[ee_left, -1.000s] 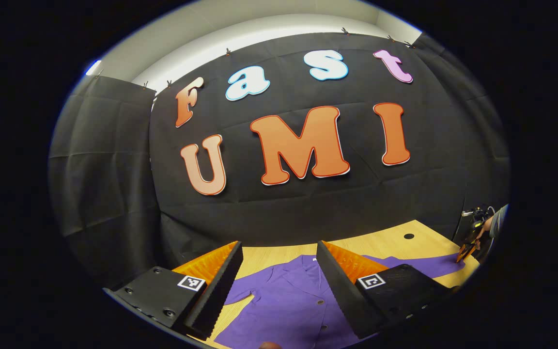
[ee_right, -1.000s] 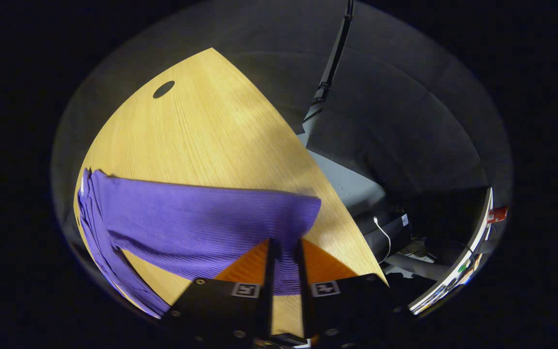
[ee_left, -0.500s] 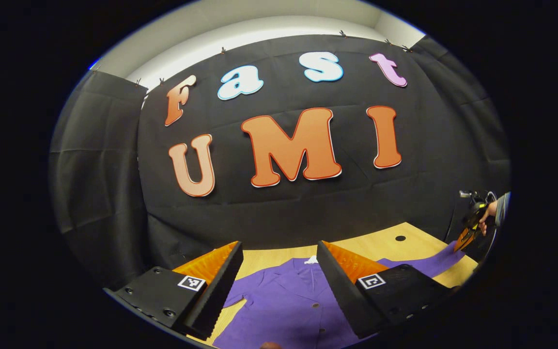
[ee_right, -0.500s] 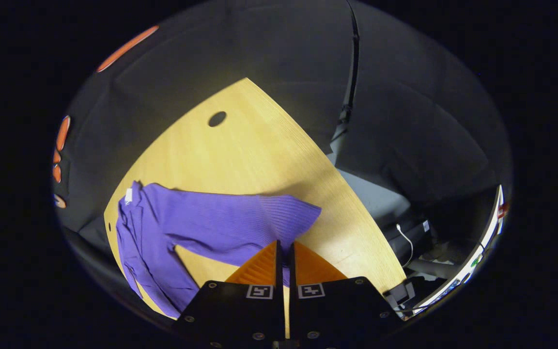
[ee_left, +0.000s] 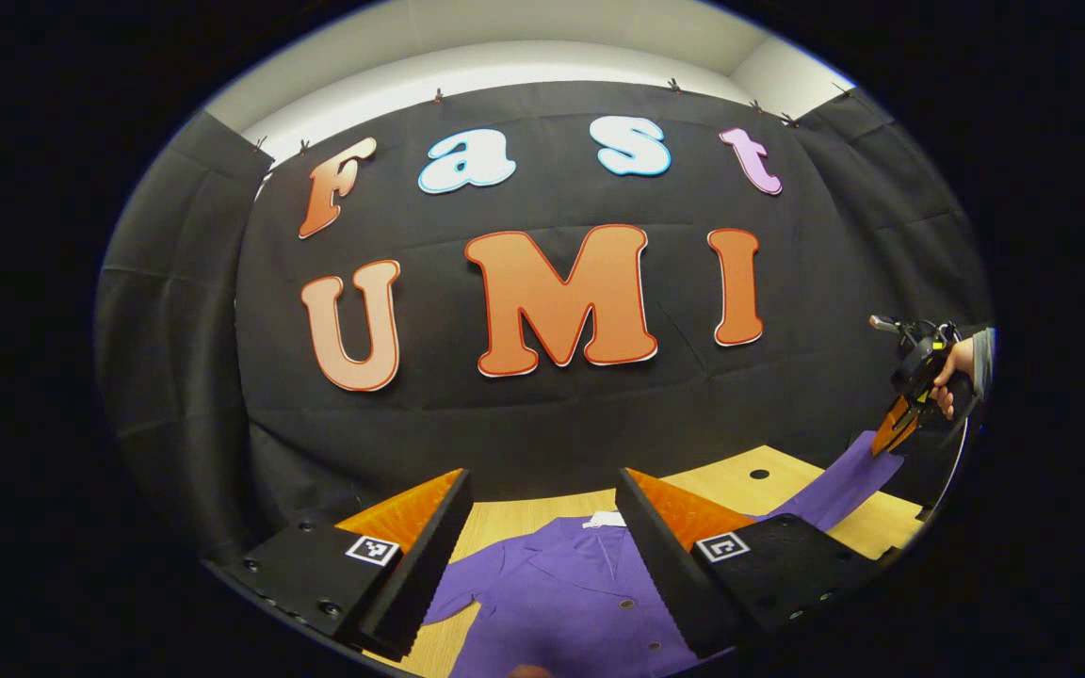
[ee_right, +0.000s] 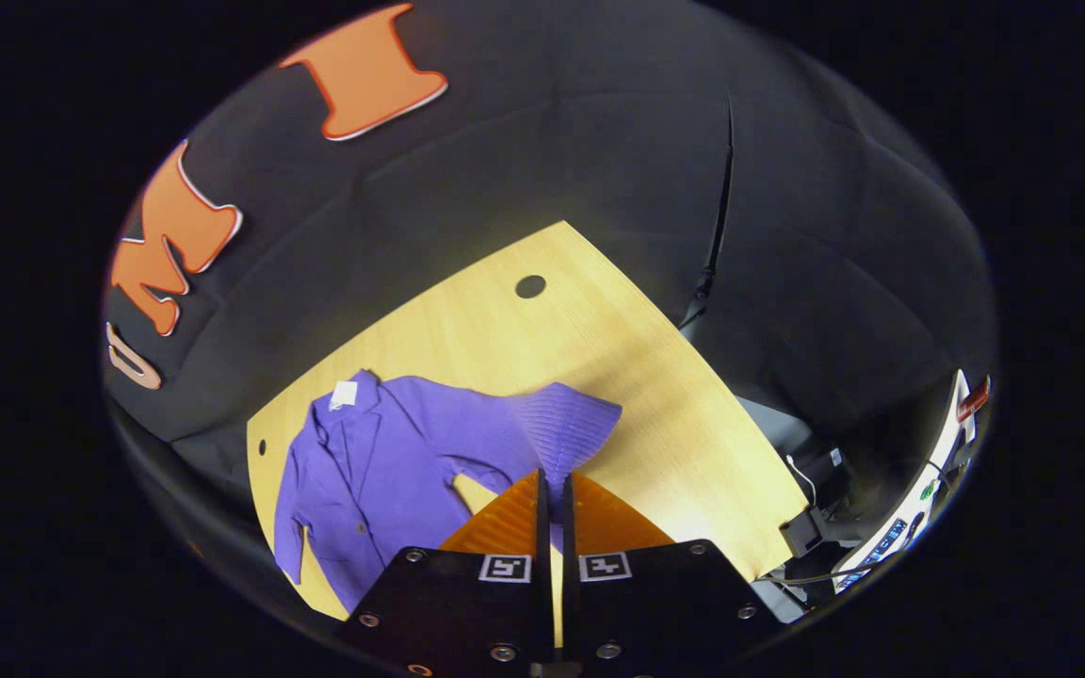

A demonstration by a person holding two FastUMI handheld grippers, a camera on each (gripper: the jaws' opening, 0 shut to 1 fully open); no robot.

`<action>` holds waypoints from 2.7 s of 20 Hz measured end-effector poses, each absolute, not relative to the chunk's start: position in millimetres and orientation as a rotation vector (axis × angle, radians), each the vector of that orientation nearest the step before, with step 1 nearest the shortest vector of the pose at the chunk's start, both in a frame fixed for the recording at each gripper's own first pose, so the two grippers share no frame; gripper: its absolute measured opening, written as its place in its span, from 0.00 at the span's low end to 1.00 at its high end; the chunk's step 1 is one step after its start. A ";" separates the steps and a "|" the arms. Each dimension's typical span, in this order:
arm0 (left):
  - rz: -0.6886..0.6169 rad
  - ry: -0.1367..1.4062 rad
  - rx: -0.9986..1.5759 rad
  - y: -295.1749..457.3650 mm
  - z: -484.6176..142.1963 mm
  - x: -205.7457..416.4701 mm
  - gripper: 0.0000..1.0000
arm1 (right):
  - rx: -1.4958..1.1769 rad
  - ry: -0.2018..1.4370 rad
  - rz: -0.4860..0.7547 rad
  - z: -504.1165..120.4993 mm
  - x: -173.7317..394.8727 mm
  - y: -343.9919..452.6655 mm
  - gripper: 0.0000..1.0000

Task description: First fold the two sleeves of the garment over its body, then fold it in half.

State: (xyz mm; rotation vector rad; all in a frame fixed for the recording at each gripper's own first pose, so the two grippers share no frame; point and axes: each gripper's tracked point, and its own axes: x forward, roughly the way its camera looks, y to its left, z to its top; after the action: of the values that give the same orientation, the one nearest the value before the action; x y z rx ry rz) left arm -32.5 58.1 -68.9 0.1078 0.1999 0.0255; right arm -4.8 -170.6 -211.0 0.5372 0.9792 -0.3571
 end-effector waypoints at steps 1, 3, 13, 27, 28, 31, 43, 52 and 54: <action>0.020 0.200 0.103 65.0 -70.8 -32.3 0.98 | 0.535 0.964 -0.351 -200.4 -2.3 -161.5 0.04; 0.012 0.201 0.090 78.0 -73.2 -33.1 0.98 | 0.533 0.941 -0.338 -182.7 3.6 -141.5 0.04; 0.049 0.249 0.056 150.8 -94.5 -31.2 0.98 | 0.429 0.923 -0.153 -160.2 71.1 -12.7 0.04; 0.214 0.294 0.095 256.4 -105.9 -39.9 0.98 | 0.401 0.969 0.124 -178.9 139.7 178.6 0.04; 0.222 0.300 0.090 261.8 -108.0 -39.9 0.98 | 0.395 0.971 0.138 -182.2 140.5 189.7 0.04; 0.233 0.327 0.077 276.4 -119.6 -39.5 0.99 | 0.407 0.970 0.169 -191.6 143.9 221.9 0.05; 0.288 0.405 0.092 330.3 -155.7 -39.6 0.98 | 0.472 0.805 0.261 -168.0 153.2 266.1 0.34; 0.393 0.626 -0.051 375.5 -228.7 -43.3 0.99 | 0.201 0.468 0.187 -88.9 131.7 173.8 0.96; 0.429 0.702 -0.117 393.8 -256.5 -50.9 0.99 | 0.143 0.394 0.149 -71.5 117.8 146.6 0.95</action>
State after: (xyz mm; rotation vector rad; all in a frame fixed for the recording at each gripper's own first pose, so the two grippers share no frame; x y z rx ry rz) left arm -50.9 393.8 -256.5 -0.1171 0.7024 0.4295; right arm 117.8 146.6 -71.5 0.1433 0.3940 0.1492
